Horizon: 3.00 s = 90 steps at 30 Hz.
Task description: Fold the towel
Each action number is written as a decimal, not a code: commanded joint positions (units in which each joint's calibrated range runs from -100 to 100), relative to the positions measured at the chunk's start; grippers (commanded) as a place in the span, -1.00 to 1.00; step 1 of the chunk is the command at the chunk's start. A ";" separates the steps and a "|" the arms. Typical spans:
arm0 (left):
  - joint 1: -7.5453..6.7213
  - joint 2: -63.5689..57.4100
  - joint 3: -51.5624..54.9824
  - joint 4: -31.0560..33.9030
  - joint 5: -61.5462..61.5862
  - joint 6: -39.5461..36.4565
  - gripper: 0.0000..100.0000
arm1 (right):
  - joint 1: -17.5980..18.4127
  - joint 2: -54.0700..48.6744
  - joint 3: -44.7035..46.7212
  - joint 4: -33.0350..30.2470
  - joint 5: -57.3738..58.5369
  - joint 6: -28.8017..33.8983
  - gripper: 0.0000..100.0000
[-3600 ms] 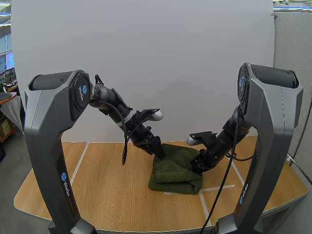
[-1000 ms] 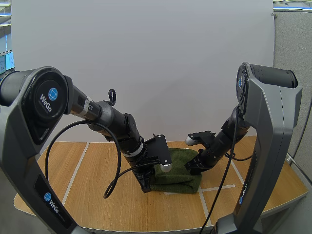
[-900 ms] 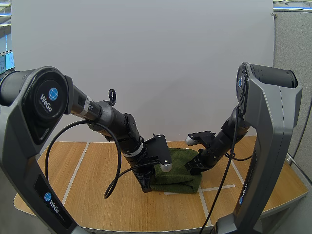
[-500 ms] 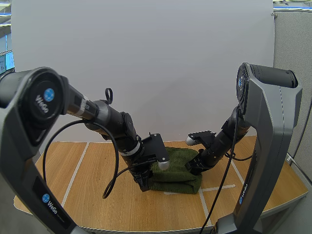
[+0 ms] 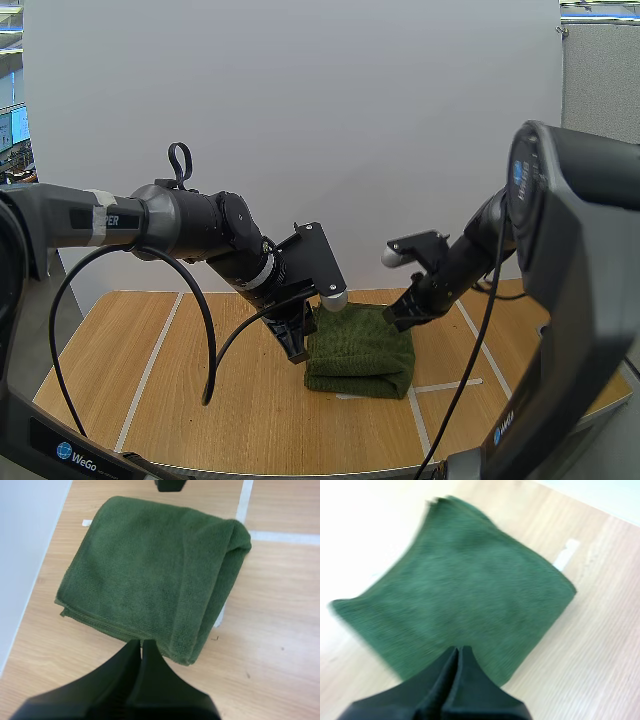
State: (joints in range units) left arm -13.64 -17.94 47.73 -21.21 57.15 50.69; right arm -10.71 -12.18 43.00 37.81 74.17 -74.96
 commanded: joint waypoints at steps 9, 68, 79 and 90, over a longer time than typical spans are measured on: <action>0.10 3.70 -1.79 -5.87 -11.54 -2.07 -1.00 | -0.02 -6.53 0.15 -4.43 7.90 3.47 -1.00; 6.25 1.82 -2.88 -9.44 12.48 -2.47 -1.00 | -0.02 -7.76 0.15 -1.72 18.41 2.83 -1.00; 6.25 -23.78 6.23 2.98 8.61 -15.22 -1.00 | -0.02 -18.50 4.99 -1.58 20.17 -2.57 -1.00; 6.25 -33.33 11.99 2.51 8.96 -17.49 -1.00 | -0.02 -19.38 10.38 1.99 20.73 -4.17 -1.00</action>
State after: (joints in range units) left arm -7.40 -50.28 59.36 -18.03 66.82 34.25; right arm -10.71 -30.67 52.83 36.45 93.84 -78.03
